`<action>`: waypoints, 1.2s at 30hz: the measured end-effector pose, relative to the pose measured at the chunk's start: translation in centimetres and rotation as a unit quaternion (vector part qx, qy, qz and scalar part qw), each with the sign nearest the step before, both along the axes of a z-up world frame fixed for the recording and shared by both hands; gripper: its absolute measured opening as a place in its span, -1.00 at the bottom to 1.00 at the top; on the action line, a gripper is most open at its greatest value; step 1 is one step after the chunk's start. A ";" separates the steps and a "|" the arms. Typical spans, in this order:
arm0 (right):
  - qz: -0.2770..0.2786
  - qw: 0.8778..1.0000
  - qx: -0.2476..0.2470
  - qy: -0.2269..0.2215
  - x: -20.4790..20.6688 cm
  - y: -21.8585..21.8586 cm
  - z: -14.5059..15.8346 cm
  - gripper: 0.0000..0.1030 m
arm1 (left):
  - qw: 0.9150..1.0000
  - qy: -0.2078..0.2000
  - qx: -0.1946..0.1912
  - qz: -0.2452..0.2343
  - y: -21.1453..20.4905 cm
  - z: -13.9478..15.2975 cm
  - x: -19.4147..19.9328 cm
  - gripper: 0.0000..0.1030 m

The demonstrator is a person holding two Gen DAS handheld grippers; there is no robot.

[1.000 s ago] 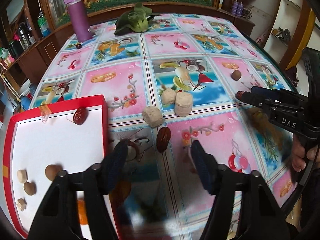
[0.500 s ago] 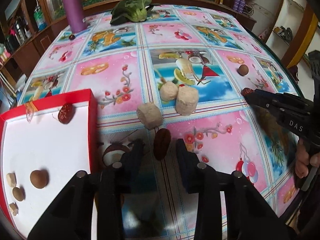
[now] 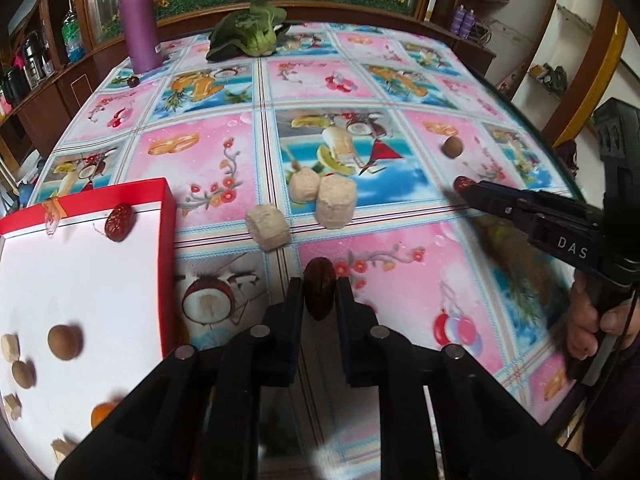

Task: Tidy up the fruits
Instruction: 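Move back to the tablecloth and grasp a red date with each gripper, then carry both red dates over the tray and open both grippers to drop them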

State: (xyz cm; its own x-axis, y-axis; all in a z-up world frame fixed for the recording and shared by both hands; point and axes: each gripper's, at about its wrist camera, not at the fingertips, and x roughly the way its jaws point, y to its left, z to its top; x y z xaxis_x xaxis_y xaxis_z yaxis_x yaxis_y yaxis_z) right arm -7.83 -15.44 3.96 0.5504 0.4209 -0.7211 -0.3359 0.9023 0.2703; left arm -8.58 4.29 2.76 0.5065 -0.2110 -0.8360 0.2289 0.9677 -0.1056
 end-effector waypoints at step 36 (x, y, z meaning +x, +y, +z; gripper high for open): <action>0.260 0.965 -0.001 -0.007 -7.3 27.9 2.2 -0.65 | 0.969 -0.065 -0.013 0.237 21.7 2.1 -12.1 -0.65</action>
State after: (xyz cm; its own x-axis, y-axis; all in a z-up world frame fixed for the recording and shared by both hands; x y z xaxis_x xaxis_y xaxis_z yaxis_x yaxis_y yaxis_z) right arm -15.16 12.51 6.21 0.2740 0.6412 -0.7168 -0.7478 0.6107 0.2604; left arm -20.73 25.95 4.81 0.6527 0.0517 -0.7559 -0.2286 0.9646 -0.1314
